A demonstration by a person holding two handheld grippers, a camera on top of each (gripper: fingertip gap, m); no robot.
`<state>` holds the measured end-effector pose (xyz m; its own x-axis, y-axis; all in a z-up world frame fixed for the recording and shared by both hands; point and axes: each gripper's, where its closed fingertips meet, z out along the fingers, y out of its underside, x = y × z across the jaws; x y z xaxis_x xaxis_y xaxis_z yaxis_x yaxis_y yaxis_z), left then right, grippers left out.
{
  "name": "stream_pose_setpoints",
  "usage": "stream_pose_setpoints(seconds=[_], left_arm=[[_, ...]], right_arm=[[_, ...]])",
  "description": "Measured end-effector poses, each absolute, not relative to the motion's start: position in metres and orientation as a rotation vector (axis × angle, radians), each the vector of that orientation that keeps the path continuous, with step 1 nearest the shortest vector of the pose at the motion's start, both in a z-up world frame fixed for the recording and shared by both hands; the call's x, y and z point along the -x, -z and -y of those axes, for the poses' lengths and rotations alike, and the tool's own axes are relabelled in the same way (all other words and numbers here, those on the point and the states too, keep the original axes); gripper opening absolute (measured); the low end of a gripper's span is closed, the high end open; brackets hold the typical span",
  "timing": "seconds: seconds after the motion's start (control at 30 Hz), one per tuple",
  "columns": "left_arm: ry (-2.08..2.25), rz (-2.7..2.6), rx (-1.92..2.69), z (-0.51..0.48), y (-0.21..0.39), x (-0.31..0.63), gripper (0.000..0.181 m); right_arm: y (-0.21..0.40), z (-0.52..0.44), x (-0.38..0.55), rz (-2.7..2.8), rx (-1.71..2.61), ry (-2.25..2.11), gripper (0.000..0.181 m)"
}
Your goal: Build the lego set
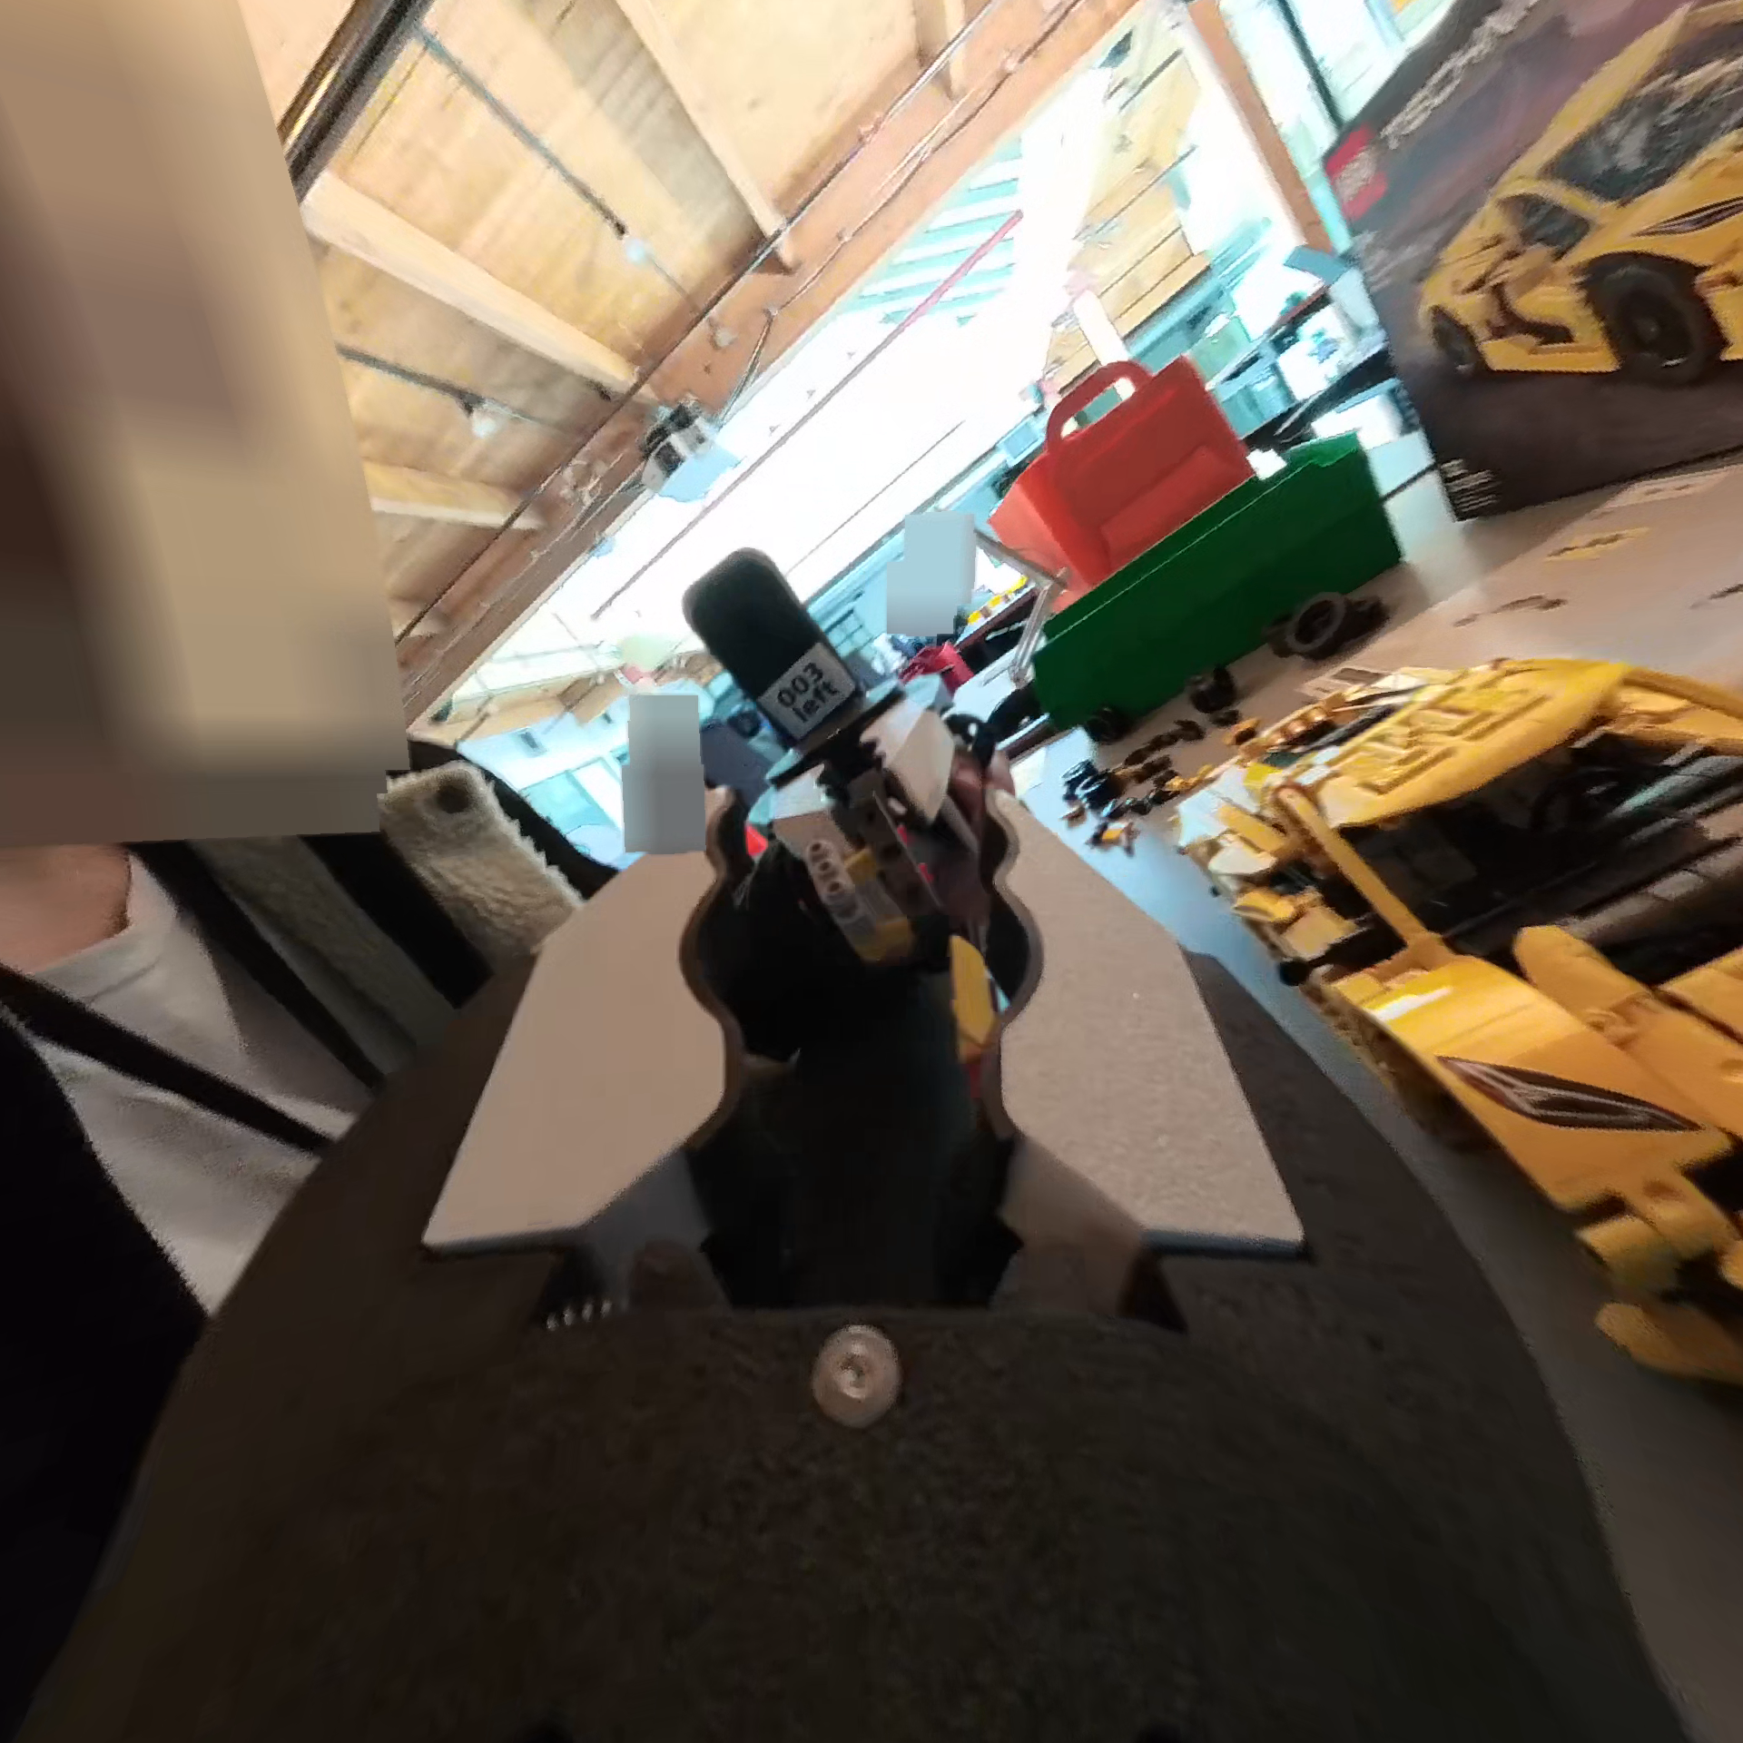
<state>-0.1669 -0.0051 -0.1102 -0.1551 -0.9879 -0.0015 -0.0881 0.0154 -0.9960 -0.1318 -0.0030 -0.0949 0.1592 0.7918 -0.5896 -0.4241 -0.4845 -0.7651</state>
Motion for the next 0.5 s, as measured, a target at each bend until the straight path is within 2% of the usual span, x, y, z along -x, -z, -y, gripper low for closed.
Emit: stream_pose_setpoints(seconds=[0.17, 0.3, 0.33, 0.43, 0.5], left_arm=[[1.199, -1.435, 1.126, 0.012, 0.109, 0.169, 0.015], [1.222, -1.433, 1.046, 0.02, 0.1, 0.172, 0.014], [1.242, -1.422, 1.022, 0.022, 0.096, 0.174, 0.014], [1.258, -1.393, 0.916, 0.029, 0.083, 0.179, 0.014], [1.211, -1.404, 0.847, 0.033, 0.082, 0.18, 0.014]], right_arm=[[0.101, 0.014, 0.152, 0.556, 1.456, -1.443, 0.058], [0.094, 0.007, 0.144, 0.636, 1.453, -1.358, 0.039], [0.093, 0.007, 0.145, 0.651, 1.469, -1.403, 0.036], [0.091, 0.021, 0.16, 0.751, 1.498, -1.7, 0.045], [0.089, 0.03, 0.169, 0.791, 1.515, -1.915, 0.043]])
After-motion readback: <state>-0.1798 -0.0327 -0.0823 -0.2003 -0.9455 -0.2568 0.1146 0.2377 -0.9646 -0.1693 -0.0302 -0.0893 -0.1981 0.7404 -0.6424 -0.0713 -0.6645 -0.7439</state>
